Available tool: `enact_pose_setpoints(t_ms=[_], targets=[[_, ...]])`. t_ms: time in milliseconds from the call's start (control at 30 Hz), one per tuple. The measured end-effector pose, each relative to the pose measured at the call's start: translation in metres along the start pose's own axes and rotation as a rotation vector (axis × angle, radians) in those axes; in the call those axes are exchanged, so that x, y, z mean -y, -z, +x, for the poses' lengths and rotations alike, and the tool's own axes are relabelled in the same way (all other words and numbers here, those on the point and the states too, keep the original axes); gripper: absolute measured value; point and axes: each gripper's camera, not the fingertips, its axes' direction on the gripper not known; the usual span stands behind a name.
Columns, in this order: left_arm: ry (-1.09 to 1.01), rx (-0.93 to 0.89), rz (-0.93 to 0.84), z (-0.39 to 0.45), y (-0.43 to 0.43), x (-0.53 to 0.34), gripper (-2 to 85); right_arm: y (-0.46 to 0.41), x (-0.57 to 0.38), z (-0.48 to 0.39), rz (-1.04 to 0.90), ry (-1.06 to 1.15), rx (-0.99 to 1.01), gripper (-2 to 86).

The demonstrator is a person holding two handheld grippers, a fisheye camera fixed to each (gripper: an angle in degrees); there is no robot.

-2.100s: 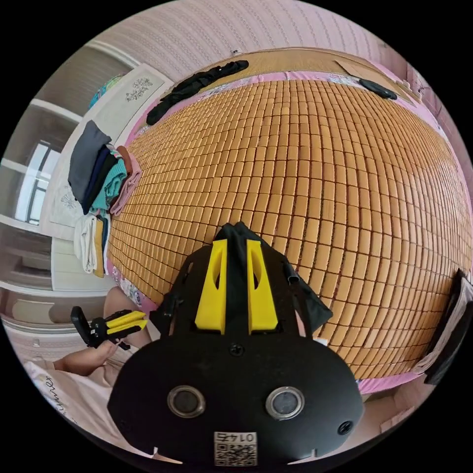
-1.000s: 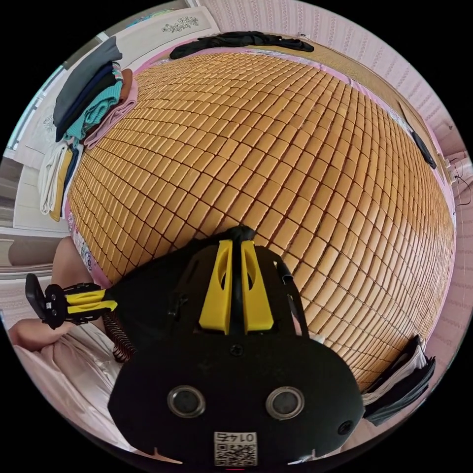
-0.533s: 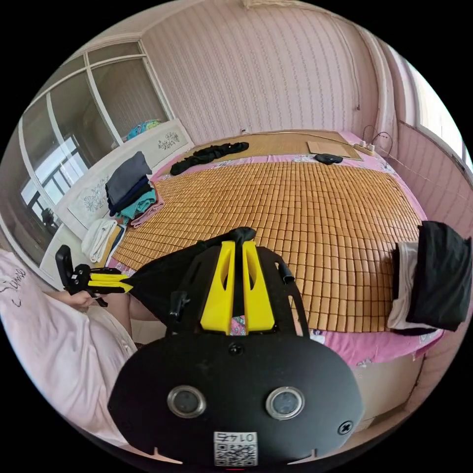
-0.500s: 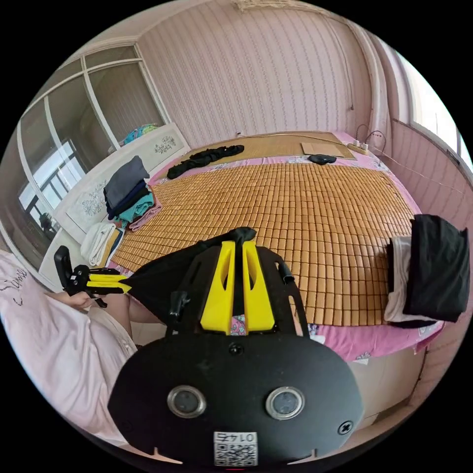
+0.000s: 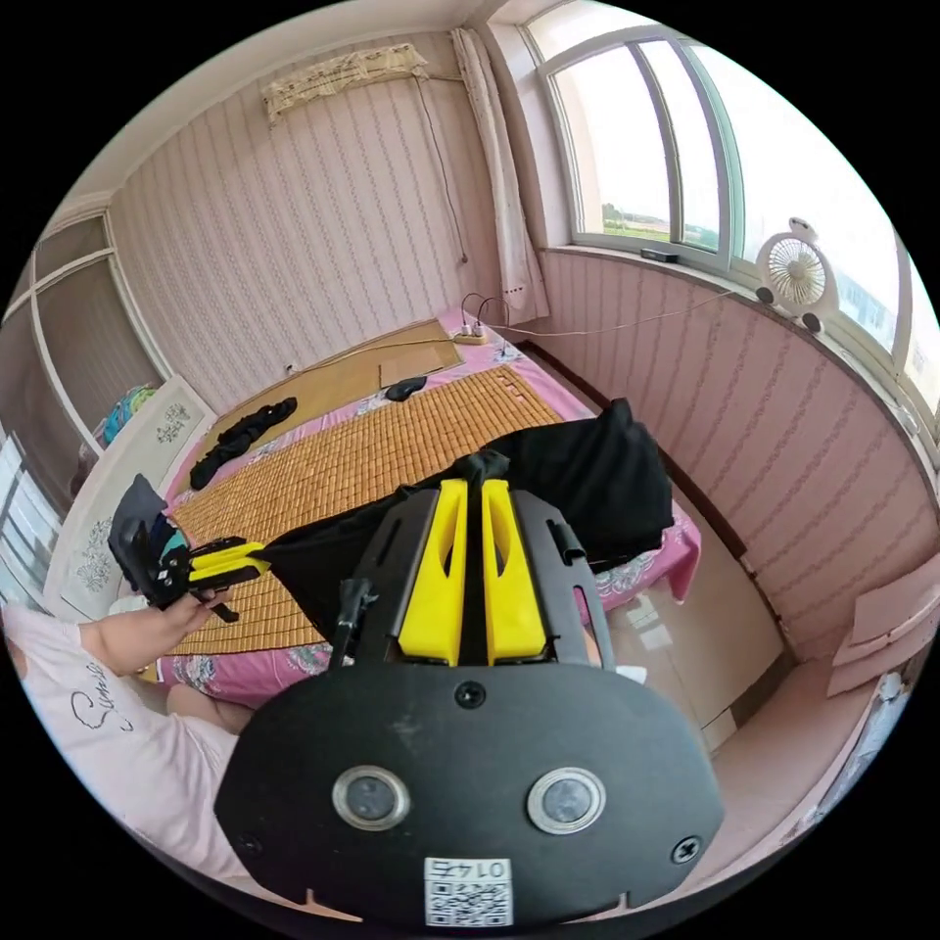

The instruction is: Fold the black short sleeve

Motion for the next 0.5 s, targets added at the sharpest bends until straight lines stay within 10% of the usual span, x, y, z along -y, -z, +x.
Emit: enact_pose_setpoints(t_ms=[200,500], targets=[[0.258,0.111,-0.05,-0.059,-0.075,0.048,8.1,-0.09,0.079,0.075,-0.125,-0.237,-0.297,9.0],[0.061,0.27,-0.168,-0.03,0.037,-0.151,7.3,-0.111,-0.094,0.038,-0.009,-0.109,-0.23,11.8]])
